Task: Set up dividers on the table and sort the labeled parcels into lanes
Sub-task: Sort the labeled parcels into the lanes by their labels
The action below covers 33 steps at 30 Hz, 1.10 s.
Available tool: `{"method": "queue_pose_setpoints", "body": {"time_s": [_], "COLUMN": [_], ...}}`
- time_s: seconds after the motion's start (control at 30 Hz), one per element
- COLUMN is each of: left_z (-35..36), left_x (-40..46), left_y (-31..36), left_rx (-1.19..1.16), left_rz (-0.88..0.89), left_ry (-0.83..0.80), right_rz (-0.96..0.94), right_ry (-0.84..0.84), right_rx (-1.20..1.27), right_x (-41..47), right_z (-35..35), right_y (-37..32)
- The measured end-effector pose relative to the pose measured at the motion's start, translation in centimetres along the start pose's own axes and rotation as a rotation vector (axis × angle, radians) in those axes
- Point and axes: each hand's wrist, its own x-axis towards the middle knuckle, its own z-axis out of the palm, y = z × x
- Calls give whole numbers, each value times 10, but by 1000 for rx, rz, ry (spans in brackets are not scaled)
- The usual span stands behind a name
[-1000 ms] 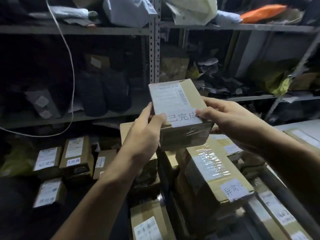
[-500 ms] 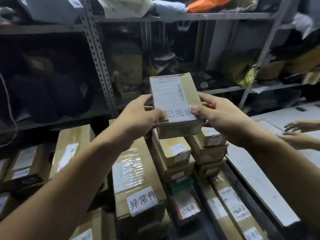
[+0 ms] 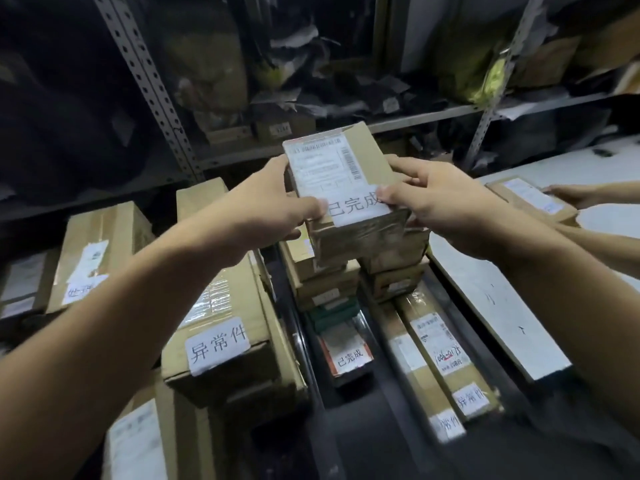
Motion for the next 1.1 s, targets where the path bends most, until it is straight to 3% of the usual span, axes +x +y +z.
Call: {"method": "queue_pose_setpoints", "body": {"time_s": [0.2, 0.5, 0.87, 1.1], "left_z": [27, 70, 172, 212], "left_x": [-16, -43, -78, -93], "left_y": [-11, -24, -107, -172], "left_rx": [114, 290, 119, 24], "left_rz": [48, 41, -194, -492], "left_ry": [-100, -72, -93, -150], "right_rz": [108, 214, 412, 551], "right_ry": [-83, -96, -225, -326], "right_rx": [29, -53, -231, -306], "right_x": [-24, -70, -113, -127], "right_z": [-9, -8, 12, 61], "right_y": [29, 55, 135, 196]}}
